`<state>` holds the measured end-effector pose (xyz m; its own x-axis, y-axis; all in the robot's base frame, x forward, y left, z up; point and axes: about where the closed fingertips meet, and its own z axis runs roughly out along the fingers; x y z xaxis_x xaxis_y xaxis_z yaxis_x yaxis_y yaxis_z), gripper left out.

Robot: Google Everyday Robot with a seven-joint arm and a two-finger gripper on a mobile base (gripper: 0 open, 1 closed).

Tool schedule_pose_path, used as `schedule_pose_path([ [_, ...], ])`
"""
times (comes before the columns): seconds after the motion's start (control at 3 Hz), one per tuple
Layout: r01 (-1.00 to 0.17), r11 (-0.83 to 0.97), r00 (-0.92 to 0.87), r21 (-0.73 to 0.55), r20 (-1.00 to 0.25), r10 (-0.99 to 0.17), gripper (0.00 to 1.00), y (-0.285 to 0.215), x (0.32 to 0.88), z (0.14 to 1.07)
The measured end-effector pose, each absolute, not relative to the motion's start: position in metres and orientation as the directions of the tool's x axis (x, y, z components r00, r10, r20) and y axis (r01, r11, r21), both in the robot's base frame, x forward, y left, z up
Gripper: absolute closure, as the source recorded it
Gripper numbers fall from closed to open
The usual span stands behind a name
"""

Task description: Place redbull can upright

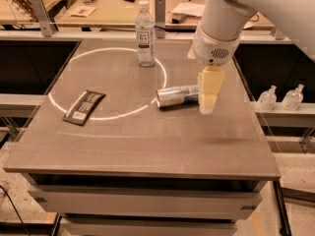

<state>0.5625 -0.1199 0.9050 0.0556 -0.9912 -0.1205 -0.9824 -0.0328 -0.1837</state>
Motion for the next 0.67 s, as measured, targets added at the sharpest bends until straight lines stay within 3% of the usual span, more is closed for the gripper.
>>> schedule_pose_path([
  [0.67, -0.992, -0.09, 0.103, -0.087, -0.157, -0.982, 0.0, -0.11, 0.576, 0.875],
])
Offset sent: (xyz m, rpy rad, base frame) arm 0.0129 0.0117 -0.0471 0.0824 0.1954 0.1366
